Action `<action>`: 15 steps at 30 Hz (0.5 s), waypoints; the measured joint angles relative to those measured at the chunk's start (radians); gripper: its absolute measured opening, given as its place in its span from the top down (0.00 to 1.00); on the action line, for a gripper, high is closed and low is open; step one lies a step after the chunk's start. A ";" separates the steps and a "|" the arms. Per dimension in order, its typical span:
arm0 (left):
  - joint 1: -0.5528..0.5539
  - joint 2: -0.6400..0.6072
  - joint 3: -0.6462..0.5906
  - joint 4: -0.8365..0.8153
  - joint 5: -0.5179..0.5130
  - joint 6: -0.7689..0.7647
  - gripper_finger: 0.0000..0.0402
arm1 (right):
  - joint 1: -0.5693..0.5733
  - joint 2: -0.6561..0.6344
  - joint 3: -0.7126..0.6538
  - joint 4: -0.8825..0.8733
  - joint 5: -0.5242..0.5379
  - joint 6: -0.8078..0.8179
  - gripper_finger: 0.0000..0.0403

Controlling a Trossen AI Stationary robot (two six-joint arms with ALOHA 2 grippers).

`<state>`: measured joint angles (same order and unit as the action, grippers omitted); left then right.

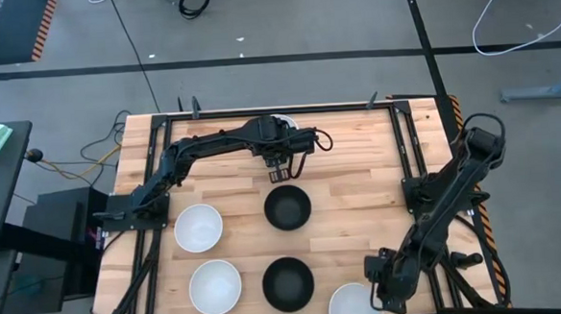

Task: Nest bowls inside each other
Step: Stack the white bowl on top of the stacked white bowls

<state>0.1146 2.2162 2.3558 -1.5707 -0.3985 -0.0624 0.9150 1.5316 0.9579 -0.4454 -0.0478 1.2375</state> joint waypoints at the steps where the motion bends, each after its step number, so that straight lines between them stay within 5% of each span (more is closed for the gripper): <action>1: 0.000 0.000 0.000 0.000 0.000 -0.001 0.79 | 0.000 0.014 0.015 0.002 0.002 -0.008 0.85; 15: 0.000 0.000 0.000 0.000 0.000 -0.005 0.79 | -0.038 0.062 0.052 -0.083 0.019 -0.018 0.85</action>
<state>0.1143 2.2162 2.3558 -1.5711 -0.3988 -0.0677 0.8772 1.5941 1.0096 -0.5281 -0.0283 1.2194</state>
